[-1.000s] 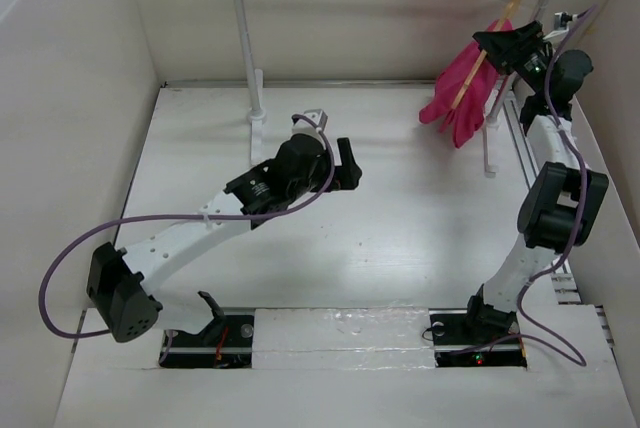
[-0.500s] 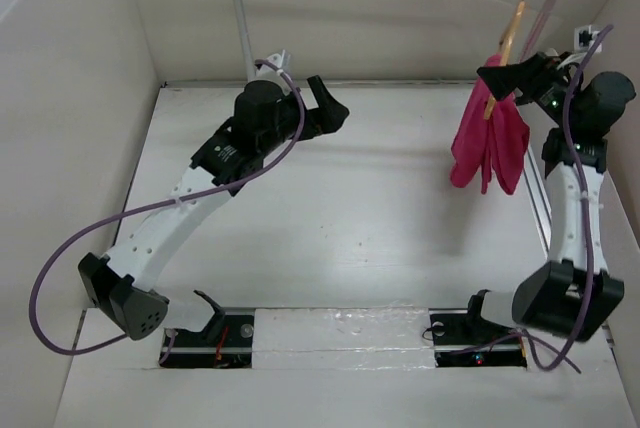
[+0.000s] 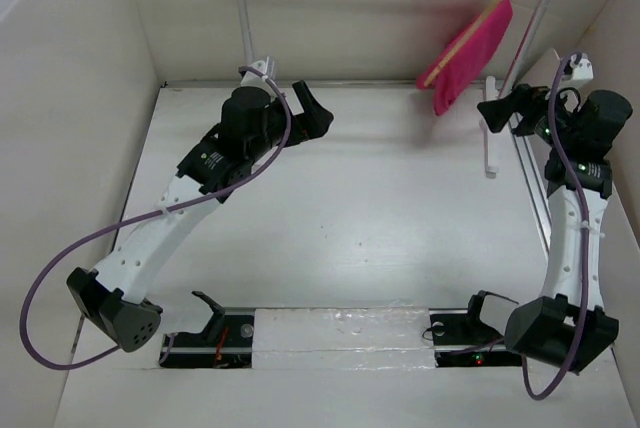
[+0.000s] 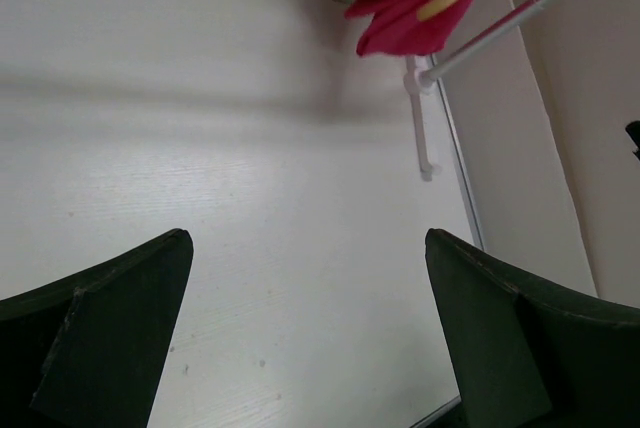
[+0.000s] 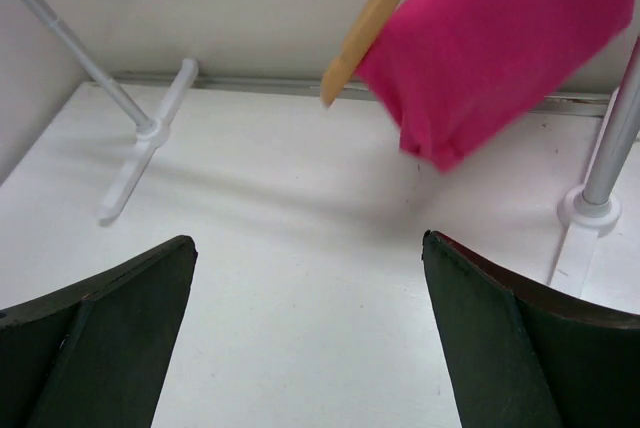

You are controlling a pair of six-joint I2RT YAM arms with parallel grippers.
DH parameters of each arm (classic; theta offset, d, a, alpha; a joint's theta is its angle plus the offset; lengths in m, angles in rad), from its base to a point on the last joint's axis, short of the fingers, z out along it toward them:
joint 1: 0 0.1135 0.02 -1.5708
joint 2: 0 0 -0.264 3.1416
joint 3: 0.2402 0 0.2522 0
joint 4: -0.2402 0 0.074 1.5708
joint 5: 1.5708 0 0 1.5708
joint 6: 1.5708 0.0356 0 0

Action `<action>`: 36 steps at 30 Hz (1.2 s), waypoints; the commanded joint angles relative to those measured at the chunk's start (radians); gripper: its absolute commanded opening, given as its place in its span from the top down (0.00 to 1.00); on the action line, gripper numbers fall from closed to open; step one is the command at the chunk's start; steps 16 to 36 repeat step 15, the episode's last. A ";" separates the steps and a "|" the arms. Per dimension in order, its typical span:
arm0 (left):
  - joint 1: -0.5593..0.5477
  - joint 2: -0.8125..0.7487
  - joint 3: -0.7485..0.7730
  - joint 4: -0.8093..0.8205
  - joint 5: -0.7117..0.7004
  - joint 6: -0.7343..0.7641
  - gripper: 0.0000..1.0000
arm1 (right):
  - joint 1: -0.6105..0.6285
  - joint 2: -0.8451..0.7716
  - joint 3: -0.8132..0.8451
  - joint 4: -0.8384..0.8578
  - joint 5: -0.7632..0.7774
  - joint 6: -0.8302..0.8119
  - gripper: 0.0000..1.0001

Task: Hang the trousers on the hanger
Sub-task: Hang the hanger with trousers onto the clothesline

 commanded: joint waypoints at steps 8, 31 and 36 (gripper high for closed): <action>0.000 -0.065 -0.058 -0.024 -0.192 0.050 0.01 | 0.175 -0.215 -0.137 -0.240 0.047 -0.219 0.00; 0.000 -0.149 -0.152 -0.035 -0.189 0.024 0.01 | 0.369 -0.397 -0.200 -0.502 0.199 -0.305 0.00; 0.000 -0.149 -0.152 -0.035 -0.189 0.024 0.01 | 0.369 -0.397 -0.200 -0.502 0.199 -0.305 0.00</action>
